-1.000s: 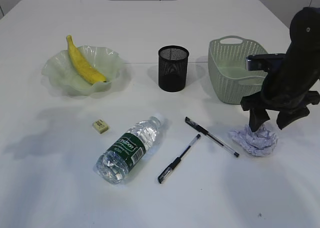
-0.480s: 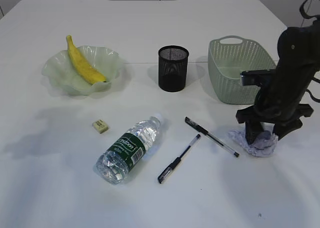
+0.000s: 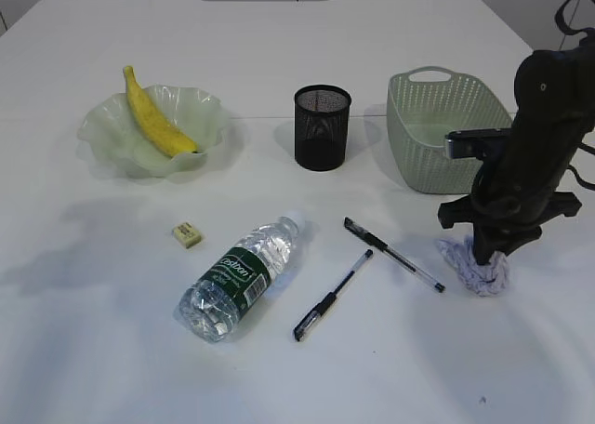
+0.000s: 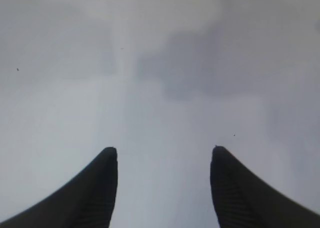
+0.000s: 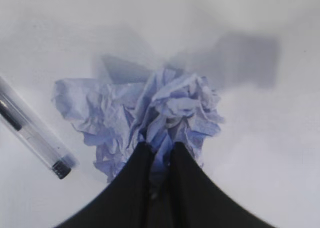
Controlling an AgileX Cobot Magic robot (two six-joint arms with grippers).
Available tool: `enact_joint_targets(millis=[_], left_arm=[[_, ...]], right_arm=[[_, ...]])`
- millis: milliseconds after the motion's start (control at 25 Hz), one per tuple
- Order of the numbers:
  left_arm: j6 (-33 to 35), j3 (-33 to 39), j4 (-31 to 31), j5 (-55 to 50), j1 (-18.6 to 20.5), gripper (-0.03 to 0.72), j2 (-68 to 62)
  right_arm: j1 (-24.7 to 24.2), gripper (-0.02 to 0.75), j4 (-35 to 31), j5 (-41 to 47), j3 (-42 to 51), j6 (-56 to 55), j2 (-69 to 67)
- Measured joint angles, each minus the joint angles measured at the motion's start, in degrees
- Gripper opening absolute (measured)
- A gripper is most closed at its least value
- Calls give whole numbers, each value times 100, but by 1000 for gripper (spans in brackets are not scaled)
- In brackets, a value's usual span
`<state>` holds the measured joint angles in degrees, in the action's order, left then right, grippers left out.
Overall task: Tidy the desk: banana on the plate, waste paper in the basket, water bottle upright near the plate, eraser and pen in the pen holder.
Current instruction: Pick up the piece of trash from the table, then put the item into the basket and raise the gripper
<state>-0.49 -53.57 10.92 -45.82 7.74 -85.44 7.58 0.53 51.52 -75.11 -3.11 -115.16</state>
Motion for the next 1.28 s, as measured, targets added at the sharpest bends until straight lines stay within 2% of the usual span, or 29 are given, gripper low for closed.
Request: enact_joint_targets(millis=[160,600,920,1280], left_arm=[[0,0,0,7,0,411,0],[0,0,0,7,0,408,0],[0,0,0,21,0,402,0],[0,0,36,75,0,395,0]], right_arm=[[0,69,0,62,0,47,125],[0,60,0,105,-95,59,1351],[0,59,55,-82,-1336,-154,1471],[0,57,1020,-612,-2306,-1297,743]])
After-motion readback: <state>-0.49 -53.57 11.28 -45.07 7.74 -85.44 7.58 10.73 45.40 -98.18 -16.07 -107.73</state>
